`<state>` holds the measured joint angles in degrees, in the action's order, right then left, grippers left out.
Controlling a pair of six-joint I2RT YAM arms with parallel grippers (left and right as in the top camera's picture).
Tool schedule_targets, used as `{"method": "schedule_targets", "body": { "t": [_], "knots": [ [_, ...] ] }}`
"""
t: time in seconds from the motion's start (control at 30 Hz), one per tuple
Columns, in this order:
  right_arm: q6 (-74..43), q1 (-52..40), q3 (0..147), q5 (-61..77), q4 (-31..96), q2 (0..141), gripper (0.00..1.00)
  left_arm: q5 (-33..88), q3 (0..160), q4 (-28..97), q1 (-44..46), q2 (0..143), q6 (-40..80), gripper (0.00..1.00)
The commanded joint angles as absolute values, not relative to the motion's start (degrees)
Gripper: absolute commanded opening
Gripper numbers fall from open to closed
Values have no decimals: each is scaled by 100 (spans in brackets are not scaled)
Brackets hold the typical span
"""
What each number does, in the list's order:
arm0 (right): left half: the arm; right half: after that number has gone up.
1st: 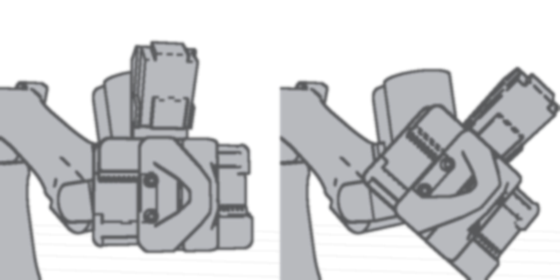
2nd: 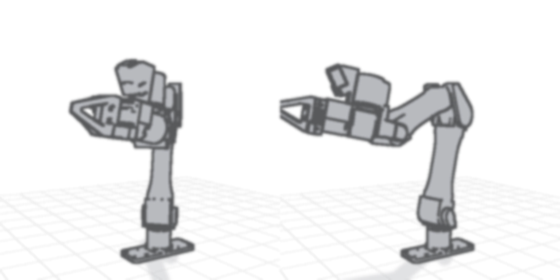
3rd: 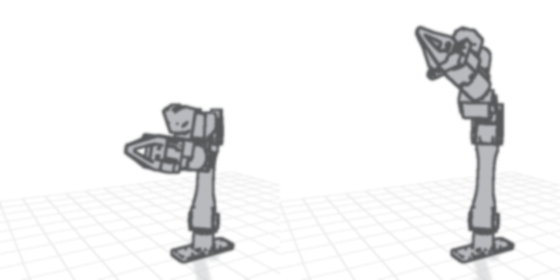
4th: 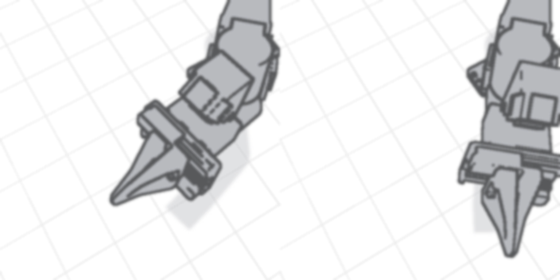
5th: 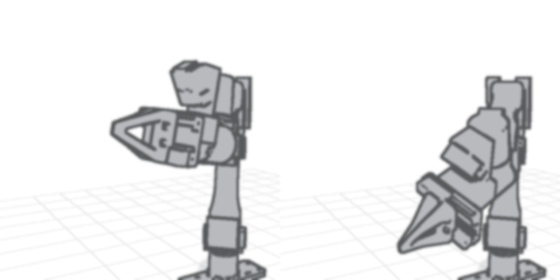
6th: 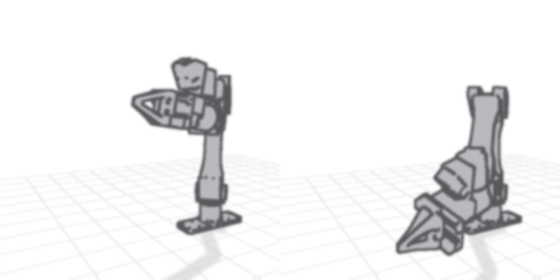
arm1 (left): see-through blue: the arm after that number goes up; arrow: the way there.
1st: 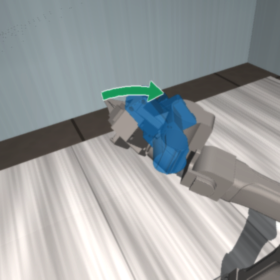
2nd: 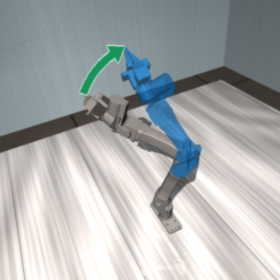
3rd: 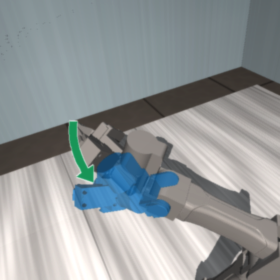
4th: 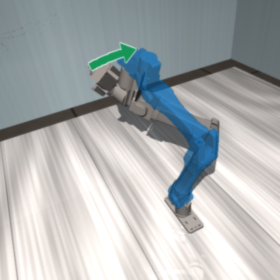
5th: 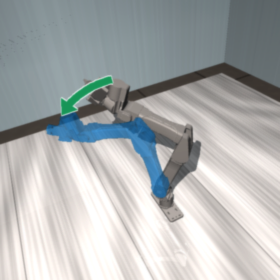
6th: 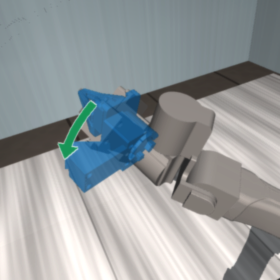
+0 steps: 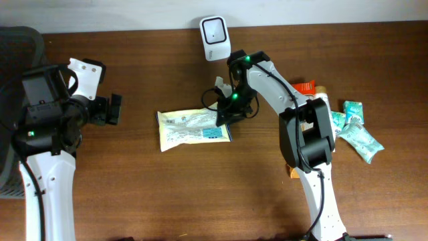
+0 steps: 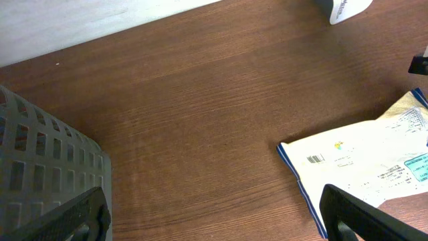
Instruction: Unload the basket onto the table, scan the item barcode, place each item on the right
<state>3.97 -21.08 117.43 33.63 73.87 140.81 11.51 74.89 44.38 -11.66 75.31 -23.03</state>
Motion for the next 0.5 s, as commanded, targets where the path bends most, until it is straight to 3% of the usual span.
{"method": "schedule_targets", "body": {
  "t": [0.0, 0.1, 0.33, 0.4, 0.47],
  "knots": [
    [421, -2134, 11771, 3234, 7220, 13867, 66, 1153, 7505, 4427, -1179, 7465, -2390, 99],
    [419, -2134, 11769, 3234, 6801, 13876, 99, 1151, 7505, 4427, -1179, 7465, -2390, 99],
    [-86, -2576, 11590, 3579, 5942, 14156, 99, 1151, 7505, 4429, -1179, 7465, -2390, 99],
    [-836, -2840, 11391, 3017, 5647, 14278, 91, 1151, 7505, 4427, -1179, 7465, -2390, 99],
    [-1717, -3057, 11255, 2576, 5468, 14462, 54, 1151, 7505, 4427, -1179, 7465, -2390, 99]
  ]
}}
